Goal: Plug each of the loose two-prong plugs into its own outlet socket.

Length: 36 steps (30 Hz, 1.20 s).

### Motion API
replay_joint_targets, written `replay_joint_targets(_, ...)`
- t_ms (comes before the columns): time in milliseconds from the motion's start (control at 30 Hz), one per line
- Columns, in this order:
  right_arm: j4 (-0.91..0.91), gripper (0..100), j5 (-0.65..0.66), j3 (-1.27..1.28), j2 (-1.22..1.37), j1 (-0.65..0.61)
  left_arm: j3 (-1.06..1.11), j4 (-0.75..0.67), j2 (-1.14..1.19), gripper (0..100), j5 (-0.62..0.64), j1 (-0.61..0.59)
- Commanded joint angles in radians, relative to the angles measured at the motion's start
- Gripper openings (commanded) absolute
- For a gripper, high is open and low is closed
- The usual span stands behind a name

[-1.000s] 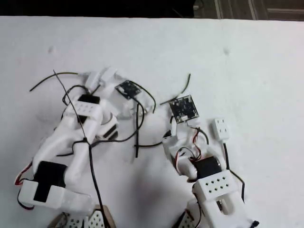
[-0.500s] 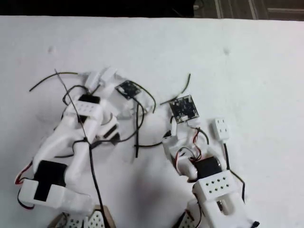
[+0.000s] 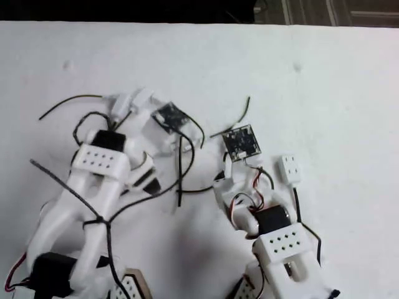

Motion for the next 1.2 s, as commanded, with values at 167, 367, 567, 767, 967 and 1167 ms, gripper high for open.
replay_joint_targets(167, -0.016, 18.0, 0.012, -0.006, 0.001, 0.008, -0.028, -0.158, 0.234, 28, 0.055, 0.004)
replay_joint_targets(367, -0.015, 18.0, 0.012, -0.006, 0.001, 0.008, -0.253, -0.069, 0.481, 27, 0.055, -0.038)
replay_joint_targets(567, -0.015, 18.0, 0.012, -0.006, 0.001, 0.01, -0.353, -0.031, 0.573, 21, 0.054, -0.039)
replay_joint_targets(767, -0.015, 18.0, 0.012, -0.006, 0.001, 0.01, -0.353, -0.037, 0.575, 12, 0.054, -0.039)
replay_joint_targets(967, -0.015, 18.0, 0.012, -0.006, 0.001, 0.01, -0.344, -0.026, 0.568, 2, 0.052, -0.044)
replay_joint_targets(1167, -0.015, 18.0, 0.012, -0.006, -0.001, 0.01, -0.196, -0.032, 0.435, 2, 0.051, -0.016)
